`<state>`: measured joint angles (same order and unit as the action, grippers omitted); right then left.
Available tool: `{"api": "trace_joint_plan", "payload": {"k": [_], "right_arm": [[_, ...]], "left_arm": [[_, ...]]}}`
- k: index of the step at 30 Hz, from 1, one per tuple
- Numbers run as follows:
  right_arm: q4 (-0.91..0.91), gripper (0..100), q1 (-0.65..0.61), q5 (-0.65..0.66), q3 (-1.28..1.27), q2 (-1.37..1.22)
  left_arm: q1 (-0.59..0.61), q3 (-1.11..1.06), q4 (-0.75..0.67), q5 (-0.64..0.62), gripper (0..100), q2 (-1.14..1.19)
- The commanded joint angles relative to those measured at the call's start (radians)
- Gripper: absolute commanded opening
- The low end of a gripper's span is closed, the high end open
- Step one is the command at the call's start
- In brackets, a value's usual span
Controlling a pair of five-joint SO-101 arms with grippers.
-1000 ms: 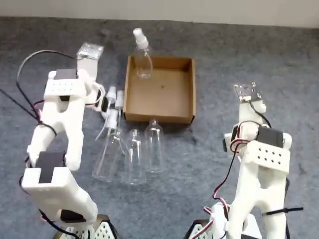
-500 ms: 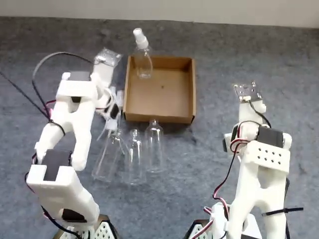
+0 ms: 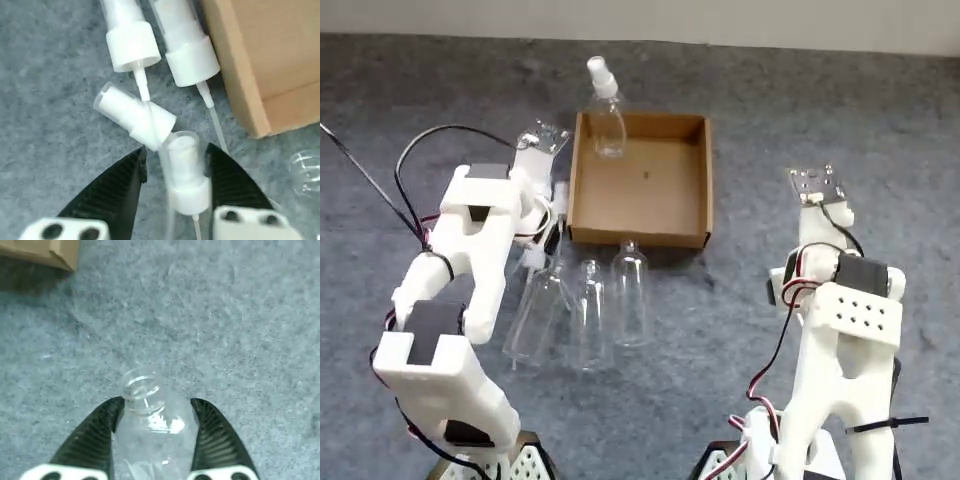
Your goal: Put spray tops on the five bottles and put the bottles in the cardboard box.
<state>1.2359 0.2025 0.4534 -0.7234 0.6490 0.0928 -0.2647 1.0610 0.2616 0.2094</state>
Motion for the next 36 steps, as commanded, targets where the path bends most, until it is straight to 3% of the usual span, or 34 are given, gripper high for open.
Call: {"api": "trace_joint_plan", "payload": {"k": [1, 13, 23, 28, 36], "right_arm": [[-0.015, 0.3, -0.01, 0.011, 0.002, 0.039], [-0.015, 0.3, -0.012, 0.011, 0.002, 0.039], [-0.015, 0.3, -0.012, 0.011, 0.001, 0.036], [-0.015, 0.3, -0.012, 0.011, 0.001, 0.035], [-0.015, 0.3, -0.012, 0.012, 0.001, 0.033]], "left_arm": [[0.068, 0.018, -0.008, 0.031, 10, -0.022], [0.128, 0.139, 0.018, 0.075, 6, -0.022], [0.125, 0.337, 0.249, 0.057, 6, -0.021], [0.104, 0.315, 0.39, 0.035, 6, -0.013], [0.104, 0.099, 0.233, 0.037, 14, -0.013]]}}
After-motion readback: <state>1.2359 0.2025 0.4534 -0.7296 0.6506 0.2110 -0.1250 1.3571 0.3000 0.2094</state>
